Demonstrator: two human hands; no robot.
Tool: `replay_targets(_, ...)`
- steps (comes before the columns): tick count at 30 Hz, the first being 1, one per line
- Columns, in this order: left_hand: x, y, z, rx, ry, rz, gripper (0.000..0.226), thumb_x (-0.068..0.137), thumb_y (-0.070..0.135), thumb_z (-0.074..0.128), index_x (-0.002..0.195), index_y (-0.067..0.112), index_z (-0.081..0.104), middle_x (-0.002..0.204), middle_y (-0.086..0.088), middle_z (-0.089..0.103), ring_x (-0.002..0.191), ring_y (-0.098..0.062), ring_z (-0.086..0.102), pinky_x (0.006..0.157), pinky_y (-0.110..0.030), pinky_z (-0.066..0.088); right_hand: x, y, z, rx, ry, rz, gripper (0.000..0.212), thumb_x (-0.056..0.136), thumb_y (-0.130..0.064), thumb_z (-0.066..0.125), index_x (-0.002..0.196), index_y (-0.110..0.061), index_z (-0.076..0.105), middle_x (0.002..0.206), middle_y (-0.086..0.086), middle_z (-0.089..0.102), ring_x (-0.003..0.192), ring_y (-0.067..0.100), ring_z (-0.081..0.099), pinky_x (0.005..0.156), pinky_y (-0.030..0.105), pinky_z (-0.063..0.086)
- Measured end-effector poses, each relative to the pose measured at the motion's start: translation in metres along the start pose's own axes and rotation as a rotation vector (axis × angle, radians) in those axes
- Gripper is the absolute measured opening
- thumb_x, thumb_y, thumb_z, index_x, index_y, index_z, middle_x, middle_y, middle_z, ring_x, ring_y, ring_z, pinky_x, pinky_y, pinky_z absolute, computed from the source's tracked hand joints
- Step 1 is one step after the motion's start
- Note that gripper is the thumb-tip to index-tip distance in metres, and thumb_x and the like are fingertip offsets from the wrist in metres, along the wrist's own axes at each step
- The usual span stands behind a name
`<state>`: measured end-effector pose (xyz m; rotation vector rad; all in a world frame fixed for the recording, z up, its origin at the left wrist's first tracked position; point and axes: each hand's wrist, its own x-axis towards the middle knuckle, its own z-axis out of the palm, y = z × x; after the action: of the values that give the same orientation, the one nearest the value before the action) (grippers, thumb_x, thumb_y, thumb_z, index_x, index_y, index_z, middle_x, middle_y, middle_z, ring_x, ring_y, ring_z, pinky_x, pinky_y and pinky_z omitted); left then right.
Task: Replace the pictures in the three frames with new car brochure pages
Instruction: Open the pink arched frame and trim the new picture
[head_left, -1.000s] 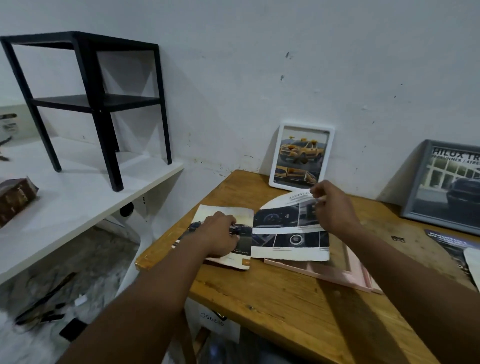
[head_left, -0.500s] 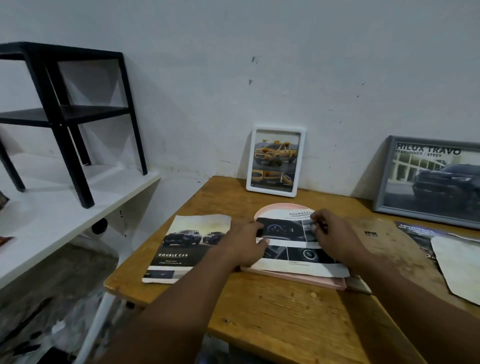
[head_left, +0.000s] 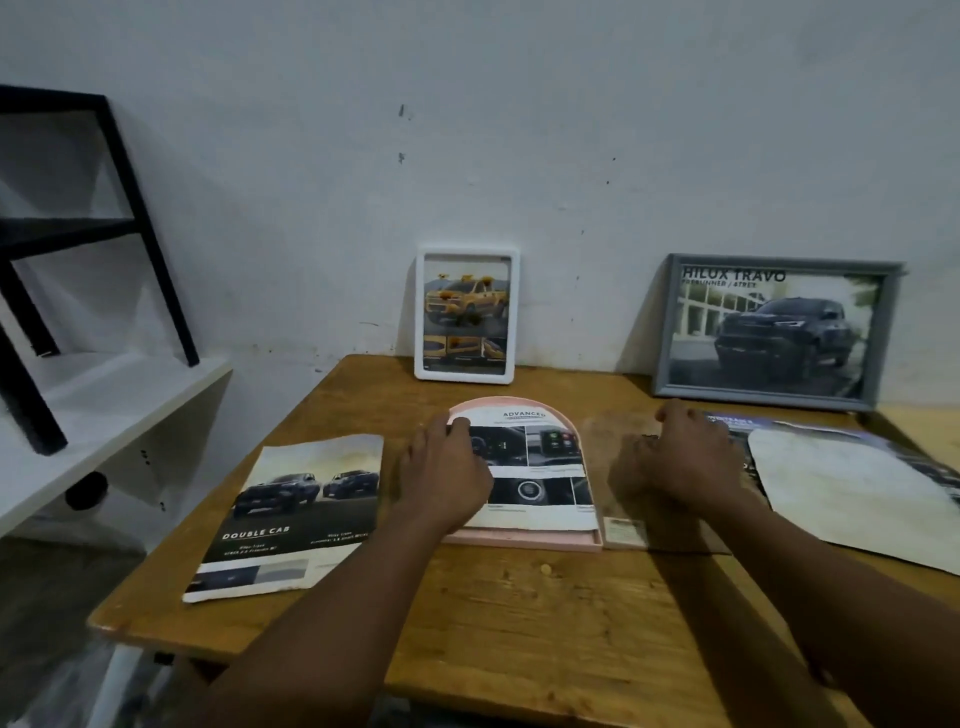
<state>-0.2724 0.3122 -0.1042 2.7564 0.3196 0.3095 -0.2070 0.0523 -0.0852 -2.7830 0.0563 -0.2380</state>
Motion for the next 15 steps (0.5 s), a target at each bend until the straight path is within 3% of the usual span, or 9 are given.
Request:
replay_targets(2, 0.001, 0.012, 0.006, -0.013, -0.031, 0.010, 0.056, 0.102, 0.041, 0.049, 0.153, 0.023, 0.036, 0.165, -0.003, 0.026, 0.152, -0.031, 0.021, 0.121, -0.057, 0.025, 0.004, 0.026, -0.012, -0.060, -0.039, 0.135, 0.063, 0.088, -0.053, 0.059, 0.136, -0.017, 0.040, 0.139, 0.016, 0.050, 0.128, 0.040, 0.044, 0.103, 0.053, 0.038)
replay_targets(6, 0.002, 0.021, 0.023, 0.085, -0.071, 0.059, 0.053, 0.101, 0.048, 0.040, 0.149, 0.027, 0.041, 0.161, 0.001, 0.033, 0.150, -0.027, 0.024, 0.118, -0.069, 0.018, 0.007, 0.049, -0.019, -0.090, -0.122, 0.253, 0.065, 0.084, -0.051, 0.060, 0.133, -0.015, 0.038, 0.131, 0.015, 0.052, 0.123, 0.038, 0.044, 0.099, 0.049, 0.035)
replay_targets(10, 0.001, 0.021, 0.024, 0.078, -0.054, 0.043, 0.052, 0.101, 0.050, 0.040, 0.148, 0.027, 0.043, 0.159, 0.003, 0.038, 0.150, -0.024, 0.027, 0.119, -0.068, 0.019, 0.011, 0.047, -0.017, -0.129, -0.111, 0.240, 0.064, 0.083, -0.050, 0.060, 0.132, -0.016, 0.038, 0.131, 0.016, 0.052, 0.123, 0.038, 0.045, 0.100, 0.049, 0.033)
replay_targets(15, 0.000, 0.021, 0.025, 0.094, -0.048, 0.036, 0.053, 0.101, 0.051, 0.039, 0.149, 0.029, 0.042, 0.161, 0.003, 0.037, 0.151, -0.023, 0.026, 0.119, -0.066, 0.016, 0.024, 0.044, -0.020, 0.023, -0.149, 0.386, 0.063, 0.079, -0.039, 0.071, 0.128, -0.015, 0.040, 0.131, 0.019, 0.048, 0.125, 0.039, 0.042, 0.102, 0.048, 0.030)
